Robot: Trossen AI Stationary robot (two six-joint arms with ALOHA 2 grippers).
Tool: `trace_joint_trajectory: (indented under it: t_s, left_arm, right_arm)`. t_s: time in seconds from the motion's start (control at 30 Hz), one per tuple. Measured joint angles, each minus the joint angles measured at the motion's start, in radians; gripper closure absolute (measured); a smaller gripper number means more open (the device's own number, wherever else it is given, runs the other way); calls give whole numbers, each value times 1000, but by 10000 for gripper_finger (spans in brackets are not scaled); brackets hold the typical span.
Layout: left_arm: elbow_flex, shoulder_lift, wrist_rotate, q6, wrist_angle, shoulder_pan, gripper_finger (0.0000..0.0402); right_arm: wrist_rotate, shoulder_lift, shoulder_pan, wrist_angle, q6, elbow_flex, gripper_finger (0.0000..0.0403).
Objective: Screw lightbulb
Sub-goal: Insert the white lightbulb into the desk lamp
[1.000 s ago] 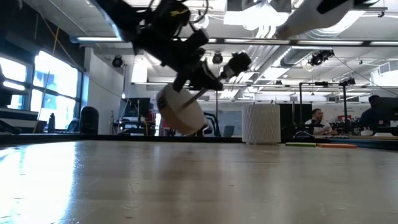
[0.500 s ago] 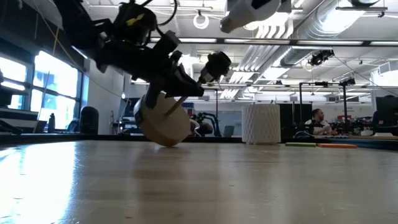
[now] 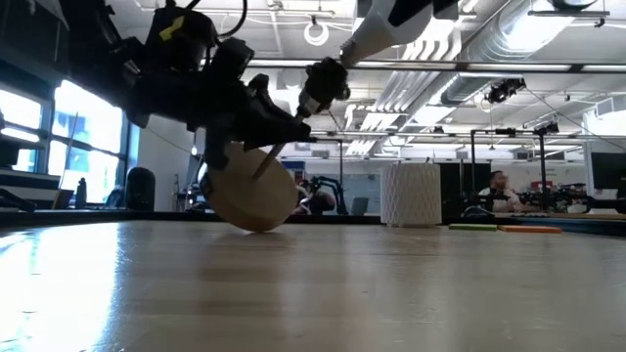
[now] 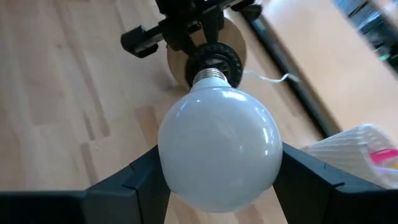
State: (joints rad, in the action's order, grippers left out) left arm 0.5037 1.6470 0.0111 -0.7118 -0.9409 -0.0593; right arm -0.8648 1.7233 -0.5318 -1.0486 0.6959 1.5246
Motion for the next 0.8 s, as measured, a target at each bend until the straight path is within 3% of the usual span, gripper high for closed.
trace_joint_trajectory:
  t_s: [0.1, 0.33, 0.8]
  left_arm:
    - [0, 0, 64, 0, 8, 2, 373]
    - [-1, 0, 68, -8, 13, 1, 373]
    - [25, 2, 33, 63, 36, -8, 371]
  right_arm:
    - [61, 0, 22, 66, -52, 0, 171]
    - [115, 0, 49, 86, -116, 0, 171]
    - [113, -2, 95, 60, -276, 0, 171]
